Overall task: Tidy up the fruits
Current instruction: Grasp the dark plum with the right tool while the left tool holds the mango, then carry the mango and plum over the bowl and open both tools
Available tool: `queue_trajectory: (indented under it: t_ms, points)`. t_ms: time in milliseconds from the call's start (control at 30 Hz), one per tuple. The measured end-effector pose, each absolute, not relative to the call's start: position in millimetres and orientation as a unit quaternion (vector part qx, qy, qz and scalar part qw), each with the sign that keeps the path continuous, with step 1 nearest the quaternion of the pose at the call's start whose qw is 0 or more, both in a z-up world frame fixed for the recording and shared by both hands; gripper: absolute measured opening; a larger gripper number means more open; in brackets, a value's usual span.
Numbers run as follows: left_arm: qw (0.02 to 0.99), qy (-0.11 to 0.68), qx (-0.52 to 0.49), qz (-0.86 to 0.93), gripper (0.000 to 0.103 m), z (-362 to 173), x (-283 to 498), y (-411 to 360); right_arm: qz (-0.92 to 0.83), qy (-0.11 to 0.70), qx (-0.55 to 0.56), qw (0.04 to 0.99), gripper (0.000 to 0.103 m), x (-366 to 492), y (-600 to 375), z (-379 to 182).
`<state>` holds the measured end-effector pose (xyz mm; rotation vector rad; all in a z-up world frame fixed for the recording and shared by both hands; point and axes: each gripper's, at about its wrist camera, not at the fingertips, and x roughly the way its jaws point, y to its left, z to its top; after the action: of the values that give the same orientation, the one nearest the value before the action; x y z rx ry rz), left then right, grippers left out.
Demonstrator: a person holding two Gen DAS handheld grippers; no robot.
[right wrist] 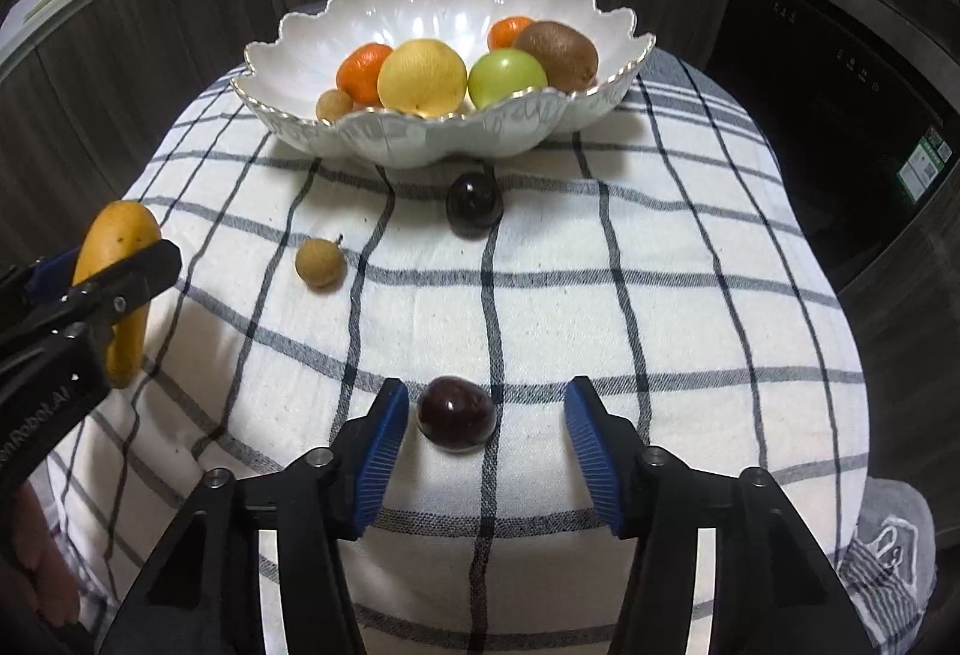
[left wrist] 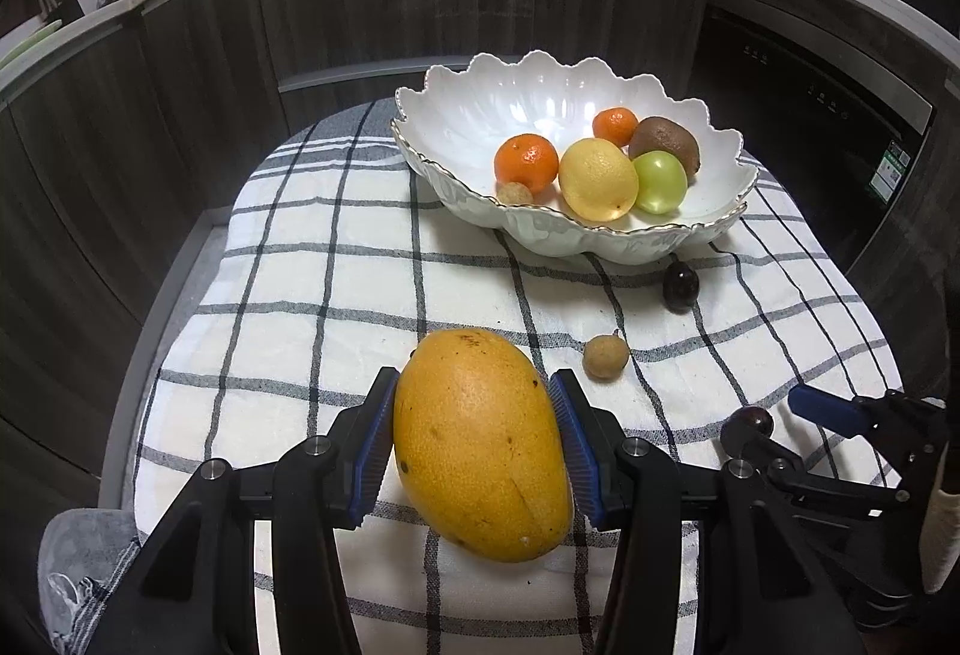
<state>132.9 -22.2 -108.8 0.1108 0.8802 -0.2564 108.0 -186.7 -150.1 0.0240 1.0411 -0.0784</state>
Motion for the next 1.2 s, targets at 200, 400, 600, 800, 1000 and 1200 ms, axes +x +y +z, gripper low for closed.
queue_trajectory:
  t_ms: [200,400,600,800,1000,1200]
  points:
    - [0.895,0.425,0.054,-0.124,0.05,-109,132,-23,-0.028,0.503,0.024,0.864,0.042,109,-188,-160]
    - [0.895,0.425,0.054,-0.125,0.05,-109,132,-24,-0.014,0.5,0.031,0.865,0.029,109,-187,-157]
    - [0.895,0.424,0.053,-0.127,0.05,-107,132,-26,-0.014,0.487,0.036,0.873,0.029,107,-189,-142]
    - [0.897,0.418,0.052,-0.132,0.05,-100,132,-29,-0.014,0.47,0.042,0.882,0.029,108,-193,-125]
    - [0.898,0.414,0.053,-0.14,0.05,-95,132,-34,-0.017,0.459,0.054,0.887,0.029,107,-201,-112]
    - [0.899,0.411,0.052,-0.144,0.05,-90,131,-36,-0.021,0.446,0.054,0.893,0.029,107,-205,-100]
